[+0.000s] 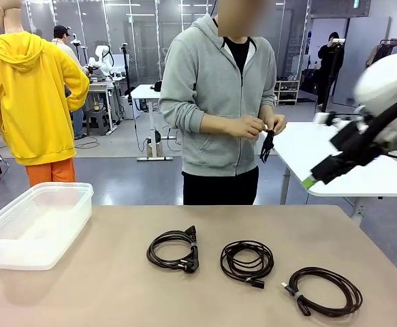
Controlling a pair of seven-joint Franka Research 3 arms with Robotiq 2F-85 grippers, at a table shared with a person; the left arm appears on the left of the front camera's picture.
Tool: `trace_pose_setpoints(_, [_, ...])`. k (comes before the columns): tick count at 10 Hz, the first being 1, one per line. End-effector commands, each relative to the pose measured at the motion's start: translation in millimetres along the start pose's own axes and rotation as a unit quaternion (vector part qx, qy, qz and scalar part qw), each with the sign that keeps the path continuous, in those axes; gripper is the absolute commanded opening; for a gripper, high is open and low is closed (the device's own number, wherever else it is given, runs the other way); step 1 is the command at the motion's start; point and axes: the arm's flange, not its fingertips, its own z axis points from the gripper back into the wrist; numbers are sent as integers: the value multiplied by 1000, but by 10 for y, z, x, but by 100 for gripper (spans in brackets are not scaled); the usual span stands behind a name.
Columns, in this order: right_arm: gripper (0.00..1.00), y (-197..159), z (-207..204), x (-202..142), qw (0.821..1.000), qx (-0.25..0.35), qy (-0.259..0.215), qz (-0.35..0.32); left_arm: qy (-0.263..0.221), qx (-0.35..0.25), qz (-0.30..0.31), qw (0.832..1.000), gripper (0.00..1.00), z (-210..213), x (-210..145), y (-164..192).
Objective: Organize and store the cables.
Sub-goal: Place the Power Cable into the Organizing box.
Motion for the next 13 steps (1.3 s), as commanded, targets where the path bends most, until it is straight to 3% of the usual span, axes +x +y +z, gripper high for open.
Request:
trace_pose_setpoints(1, [100,-162,262,-367,997,34,-44,45,-3,-4,-3,1000,100,-4,4,3])
trace_pose_setpoints(5, [100,-497,504,-1035,991,45,-84,90,-3,-4,-3,1000,100,-4,4,3])
trace_pose_setpoints(8, [100,-653,449,-1067,995,35,-72,60,-3,-4,-3,1000,100,-4,4,3])
trace_pose_setpoints(13, [100,-565,524,-1123,994,34,-69,74,-3,-4,-3,1000,100,-4,4,3])
